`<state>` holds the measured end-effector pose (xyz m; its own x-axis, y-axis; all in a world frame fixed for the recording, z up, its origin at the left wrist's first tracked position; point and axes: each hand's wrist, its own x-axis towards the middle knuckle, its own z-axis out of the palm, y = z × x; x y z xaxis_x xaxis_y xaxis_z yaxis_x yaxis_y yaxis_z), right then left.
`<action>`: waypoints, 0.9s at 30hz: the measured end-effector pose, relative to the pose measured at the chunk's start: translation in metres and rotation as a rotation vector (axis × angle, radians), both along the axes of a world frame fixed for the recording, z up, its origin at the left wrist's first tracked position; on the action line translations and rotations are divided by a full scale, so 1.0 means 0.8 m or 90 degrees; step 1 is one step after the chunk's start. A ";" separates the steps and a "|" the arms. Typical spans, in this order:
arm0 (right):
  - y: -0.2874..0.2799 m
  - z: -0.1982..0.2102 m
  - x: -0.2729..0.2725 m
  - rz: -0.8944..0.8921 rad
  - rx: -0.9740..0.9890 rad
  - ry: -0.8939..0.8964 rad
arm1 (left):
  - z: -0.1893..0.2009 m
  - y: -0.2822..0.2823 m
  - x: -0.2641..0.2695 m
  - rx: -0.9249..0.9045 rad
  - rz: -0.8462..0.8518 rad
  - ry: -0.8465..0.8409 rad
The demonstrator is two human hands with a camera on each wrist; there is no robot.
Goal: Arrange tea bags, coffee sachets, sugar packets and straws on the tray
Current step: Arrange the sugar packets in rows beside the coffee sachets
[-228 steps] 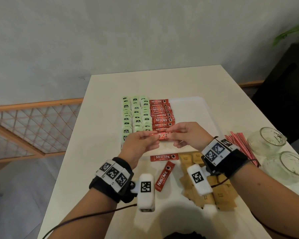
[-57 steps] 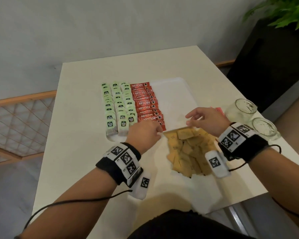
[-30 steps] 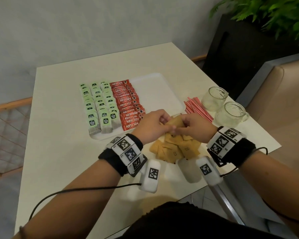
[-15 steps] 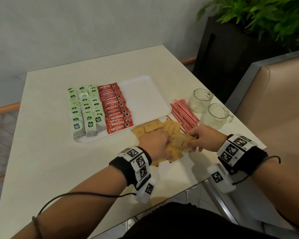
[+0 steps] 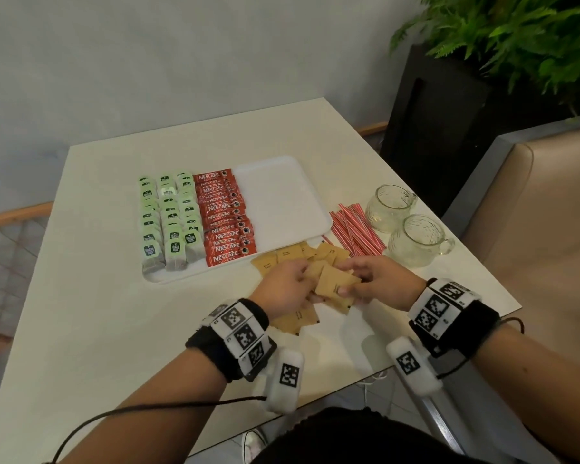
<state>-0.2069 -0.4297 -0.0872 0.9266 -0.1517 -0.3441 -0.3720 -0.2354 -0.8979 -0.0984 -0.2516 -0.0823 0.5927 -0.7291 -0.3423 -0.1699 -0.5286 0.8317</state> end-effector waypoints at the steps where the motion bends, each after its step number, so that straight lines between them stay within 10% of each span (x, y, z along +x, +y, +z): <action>1: 0.002 0.001 0.005 -0.001 -0.015 -0.007 | 0.003 0.002 -0.001 -0.037 0.045 0.084; 8: 0.012 0.024 0.042 0.038 -0.074 -0.021 | 0.031 0.021 0.018 -0.089 0.053 0.258; 15: 0.061 0.056 0.090 0.224 -0.223 -0.050 | 0.052 0.043 0.046 0.066 -0.183 0.213; 27: 0.075 0.005 0.141 -0.048 -0.529 0.242 | 0.014 0.080 0.056 0.045 0.100 0.216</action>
<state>-0.0939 -0.3699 -0.0832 0.7512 -0.5419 -0.3769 -0.6479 -0.7143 -0.2645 -0.0533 -0.1873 -0.0713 0.5395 -0.6054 -0.5851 0.1973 -0.5847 0.7869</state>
